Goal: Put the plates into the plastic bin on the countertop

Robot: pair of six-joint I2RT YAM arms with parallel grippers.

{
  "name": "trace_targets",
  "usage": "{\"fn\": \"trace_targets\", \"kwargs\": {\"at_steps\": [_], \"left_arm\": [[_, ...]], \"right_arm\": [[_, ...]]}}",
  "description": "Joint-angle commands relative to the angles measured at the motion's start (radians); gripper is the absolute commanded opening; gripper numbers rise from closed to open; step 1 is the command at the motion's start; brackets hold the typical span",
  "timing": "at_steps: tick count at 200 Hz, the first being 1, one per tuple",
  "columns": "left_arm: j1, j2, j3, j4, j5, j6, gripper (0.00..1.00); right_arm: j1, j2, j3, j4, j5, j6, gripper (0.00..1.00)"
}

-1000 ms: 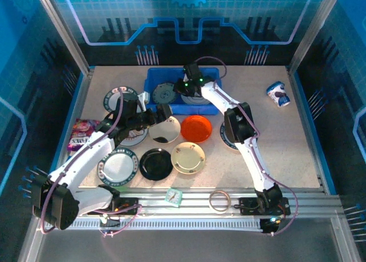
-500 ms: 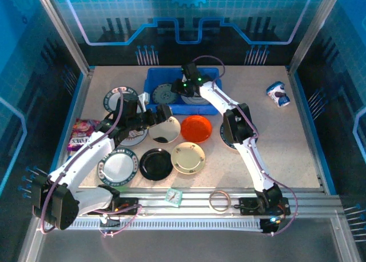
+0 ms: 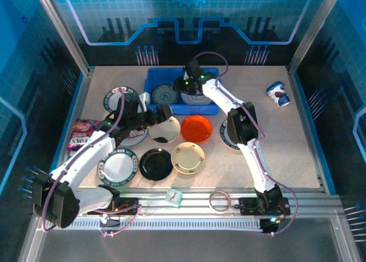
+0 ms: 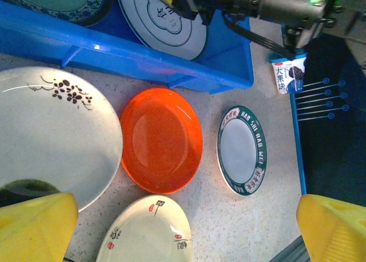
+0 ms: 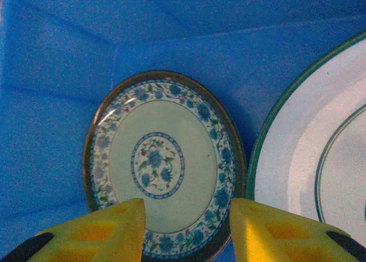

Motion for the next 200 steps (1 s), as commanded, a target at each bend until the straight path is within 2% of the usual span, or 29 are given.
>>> {"fn": "trace_targets", "kwargs": {"at_steps": [1,36,62,136,173,200], "left_arm": [[-0.009,0.023,0.007,0.022,-0.007,0.004,0.99],[-0.045,0.026,0.026,0.022,-0.034,0.017,0.99],[-0.081,0.035,0.027,0.034,-0.052,0.017,0.99],[-0.174,0.041,0.019,0.054,-0.09,0.01,0.99],[-0.157,-0.033,0.018,-0.047,-0.16,0.044,0.99],[-0.061,-0.102,0.011,-0.114,-0.173,0.045,0.99]], "right_arm": [[0.004,-0.079,-0.035,0.005,0.005,-0.03,0.43],[-0.005,-0.174,-0.132,0.029,0.002,-0.054,0.41],[-0.013,-0.346,-0.328,0.123,0.007,-0.06,0.4],[-0.022,-0.774,-0.821,0.252,0.032,-0.083,0.4],[-0.028,-0.899,-0.996,0.298,-0.003,-0.064,0.4],[-0.024,-0.948,-1.058,0.305,-0.028,-0.057,0.39]]}}
